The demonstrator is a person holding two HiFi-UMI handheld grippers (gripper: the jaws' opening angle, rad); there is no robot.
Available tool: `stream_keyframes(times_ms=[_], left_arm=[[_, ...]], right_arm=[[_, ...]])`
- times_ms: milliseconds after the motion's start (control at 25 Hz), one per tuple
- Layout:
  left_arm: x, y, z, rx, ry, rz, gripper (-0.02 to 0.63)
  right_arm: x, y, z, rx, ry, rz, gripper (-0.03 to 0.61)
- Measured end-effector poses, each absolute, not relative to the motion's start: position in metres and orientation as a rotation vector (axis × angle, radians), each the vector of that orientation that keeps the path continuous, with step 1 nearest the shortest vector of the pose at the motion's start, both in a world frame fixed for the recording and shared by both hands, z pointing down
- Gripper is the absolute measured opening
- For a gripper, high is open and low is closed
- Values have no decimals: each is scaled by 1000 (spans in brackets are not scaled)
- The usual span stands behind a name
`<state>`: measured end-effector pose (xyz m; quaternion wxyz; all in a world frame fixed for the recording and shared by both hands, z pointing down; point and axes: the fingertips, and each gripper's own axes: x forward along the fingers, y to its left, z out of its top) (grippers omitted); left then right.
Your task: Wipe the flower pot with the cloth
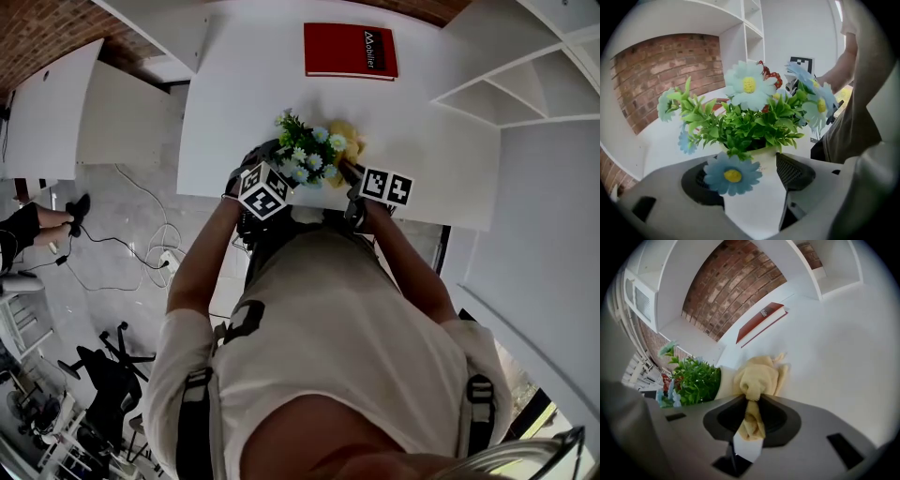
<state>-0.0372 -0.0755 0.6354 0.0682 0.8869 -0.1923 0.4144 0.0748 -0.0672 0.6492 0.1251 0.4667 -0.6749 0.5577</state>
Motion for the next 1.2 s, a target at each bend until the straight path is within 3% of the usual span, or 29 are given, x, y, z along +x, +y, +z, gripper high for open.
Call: stream_keyframes(times_ms=[480, 880, 1200], left_arm=[[-21, -51, 631, 2451, -836, 1048, 362], [-23, -75, 628, 2612, -569, 1006, 365], [-27, -72, 630, 2521, -843, 884, 364]], right_arm=[[80, -50, 603, 1438, -2024, 1675, 97], [72, -66, 618, 1319, -2073, 1660, 95], [63, -60, 646, 1288, -2057, 1793, 80]])
